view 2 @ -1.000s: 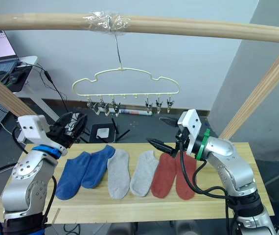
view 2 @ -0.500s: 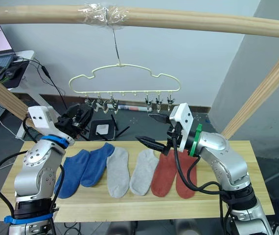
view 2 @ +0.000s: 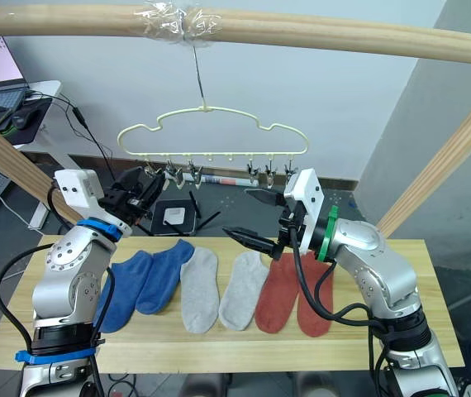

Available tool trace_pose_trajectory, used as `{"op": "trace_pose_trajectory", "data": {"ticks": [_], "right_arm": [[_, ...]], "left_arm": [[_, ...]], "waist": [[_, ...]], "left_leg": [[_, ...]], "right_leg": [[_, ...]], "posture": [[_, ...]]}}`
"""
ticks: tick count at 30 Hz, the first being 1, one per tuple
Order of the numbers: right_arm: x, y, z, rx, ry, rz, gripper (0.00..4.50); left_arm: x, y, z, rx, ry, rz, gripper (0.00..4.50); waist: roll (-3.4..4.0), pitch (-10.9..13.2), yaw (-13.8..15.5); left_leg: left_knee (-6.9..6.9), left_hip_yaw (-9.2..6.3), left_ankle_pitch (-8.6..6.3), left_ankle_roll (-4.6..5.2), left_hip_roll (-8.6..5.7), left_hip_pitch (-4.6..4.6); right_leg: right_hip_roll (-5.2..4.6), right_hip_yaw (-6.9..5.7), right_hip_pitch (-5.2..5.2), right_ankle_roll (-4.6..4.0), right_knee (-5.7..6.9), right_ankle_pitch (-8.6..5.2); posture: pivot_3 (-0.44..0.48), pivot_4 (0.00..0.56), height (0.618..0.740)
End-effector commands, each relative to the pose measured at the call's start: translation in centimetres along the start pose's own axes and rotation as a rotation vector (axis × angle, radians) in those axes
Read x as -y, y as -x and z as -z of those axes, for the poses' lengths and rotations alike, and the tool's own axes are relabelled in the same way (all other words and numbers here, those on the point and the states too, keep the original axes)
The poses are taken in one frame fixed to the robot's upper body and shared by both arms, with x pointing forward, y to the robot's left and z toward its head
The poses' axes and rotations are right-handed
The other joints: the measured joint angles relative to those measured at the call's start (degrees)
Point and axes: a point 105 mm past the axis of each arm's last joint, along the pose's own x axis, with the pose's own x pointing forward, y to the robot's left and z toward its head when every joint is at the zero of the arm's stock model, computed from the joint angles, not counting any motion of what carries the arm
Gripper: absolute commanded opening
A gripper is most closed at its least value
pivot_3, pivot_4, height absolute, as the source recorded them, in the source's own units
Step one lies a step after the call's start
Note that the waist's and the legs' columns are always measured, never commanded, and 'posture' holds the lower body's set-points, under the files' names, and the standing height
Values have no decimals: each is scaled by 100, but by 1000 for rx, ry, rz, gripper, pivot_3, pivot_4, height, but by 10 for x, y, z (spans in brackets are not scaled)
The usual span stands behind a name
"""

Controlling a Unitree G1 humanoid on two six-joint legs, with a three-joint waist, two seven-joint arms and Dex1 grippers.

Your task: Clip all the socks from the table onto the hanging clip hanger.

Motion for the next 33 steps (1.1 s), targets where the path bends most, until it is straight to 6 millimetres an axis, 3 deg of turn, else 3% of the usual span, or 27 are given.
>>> {"op": "trace_pose_trajectory", "data": {"ticks": [1,17,20,24,28,31,33], "right_arm": [[-6,0,-19,60,47,-24,4465],[-6,0,-20,64,46,-9,4465],[-5,0,-20,67,41,-2,4465],[-4,1,-19,64,35,2,4465],[-3,3,-15,55,22,15,4465],[2,9,-2,27,-5,64,4465],[9,19,23,-51,-25,156,4465]], "left_arm": [[3,-4,-15,58,-21,16,2655],[7,-8,-20,80,-21,38,2655],[9,-9,-22,89,-12,51,2117],[9,-9,-24,93,-11,54,922],[9,-9,-24,92,-14,51,75],[7,-8,-26,94,-17,47,33],[6,-8,-28,92,-27,46,33]], "waist": [[0,0,2],[0,0,22],[0,0,23],[0,0,24],[0,0,24],[0,0,27],[0,0,45]], "left_leg": [[0,0,0,0,0,0],[1,-2,1,-2,0,-1],[1,-2,2,-3,0,-1],[1,-2,2,-3,0,-1],[2,-2,2,-3,0,-1],[2,-2,2,-3,0,-1],[2,-3,2,-2,0,0]], "right_leg": [[0,0,0,0,0,0],[0,-2,0,0,1,0],[0,-3,0,0,1,0],[0,-3,0,0,1,0],[0,-3,0,0,2,0],[0,-3,1,0,2,0],[0,-4,3,0,1,0]], "posture": [[77,242,740],[71,233,740],[71,233,740],[71,236,740],[73,242,740],[78,246,740],[88,248,740]]}}
